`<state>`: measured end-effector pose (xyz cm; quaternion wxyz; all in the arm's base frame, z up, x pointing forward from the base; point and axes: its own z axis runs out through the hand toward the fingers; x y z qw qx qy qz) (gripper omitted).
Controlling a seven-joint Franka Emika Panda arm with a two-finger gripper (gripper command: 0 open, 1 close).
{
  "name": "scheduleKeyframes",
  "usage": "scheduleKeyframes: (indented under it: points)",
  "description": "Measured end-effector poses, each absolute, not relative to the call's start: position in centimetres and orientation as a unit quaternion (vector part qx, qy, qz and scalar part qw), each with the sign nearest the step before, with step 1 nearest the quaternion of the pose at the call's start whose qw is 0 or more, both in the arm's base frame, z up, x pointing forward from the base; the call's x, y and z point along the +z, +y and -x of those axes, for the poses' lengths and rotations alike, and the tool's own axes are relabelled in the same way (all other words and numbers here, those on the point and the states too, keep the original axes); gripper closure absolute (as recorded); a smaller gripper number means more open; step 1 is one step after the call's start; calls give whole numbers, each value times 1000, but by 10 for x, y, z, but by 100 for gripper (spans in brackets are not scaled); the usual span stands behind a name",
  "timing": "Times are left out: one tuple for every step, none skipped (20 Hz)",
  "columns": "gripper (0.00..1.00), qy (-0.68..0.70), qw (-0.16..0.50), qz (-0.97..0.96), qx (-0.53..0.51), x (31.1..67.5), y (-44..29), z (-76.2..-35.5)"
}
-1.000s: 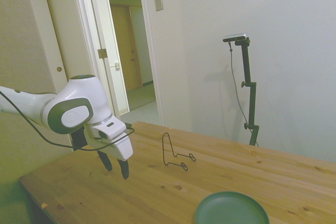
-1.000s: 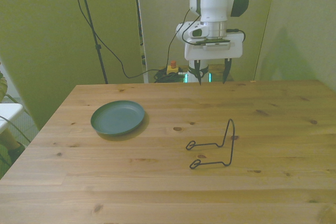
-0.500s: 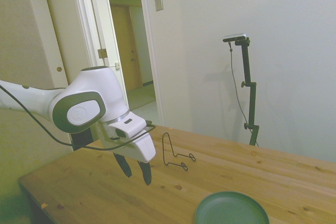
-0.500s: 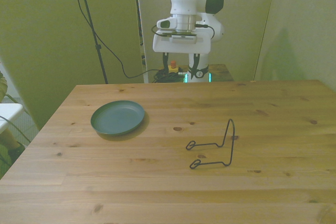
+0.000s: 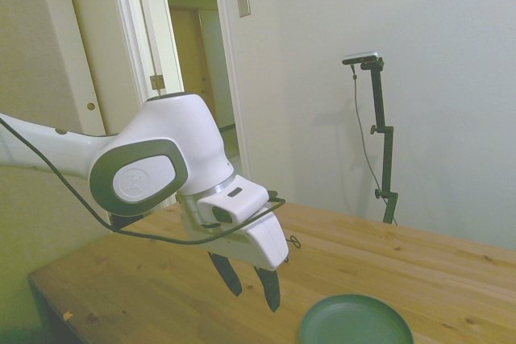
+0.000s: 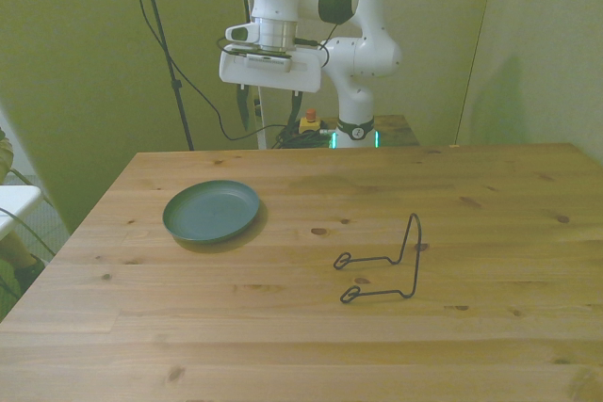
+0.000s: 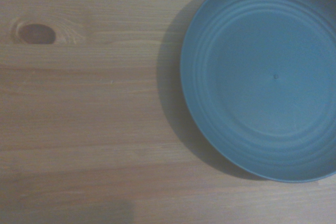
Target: Load the plate
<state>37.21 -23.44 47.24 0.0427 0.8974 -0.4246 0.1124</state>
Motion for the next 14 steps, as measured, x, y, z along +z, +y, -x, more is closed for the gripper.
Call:
scheduleKeyframes:
  points:
    - [0, -423, 43, -898, 113, 471, -236, -373]
    - [0, -422, 43, -898, 112, 469, -237, -373]
    - [0, -422, 43, -899, 112, 468, -237, -374]
    - [0, -422, 43, -899, 112, 467, -237, -375]
    - [0, -422, 43, -899, 112, 466, -237, -375]
    - [0, -422, 43, -899, 113, 466, -238, -375]
    - [0, -422, 43, -898, 113, 466, -238, -375]
    - [0, -422, 43, -898, 114, 466, -239, -374]
    - [0, -422, 44, -898, 114, 467, -240, -374]
    - [0, -423, 44, -898, 114, 467, -241, -373]
    - [0, -422, 45, -898, 114, 467, -241, -374]
    - [0, -422, 45, -898, 114, 467, -241, -374]
    - [0, -421, 48, -899, 114, 467, -241, -373]
    - [0, -420, 52, -899, 115, 467, -243, -373]
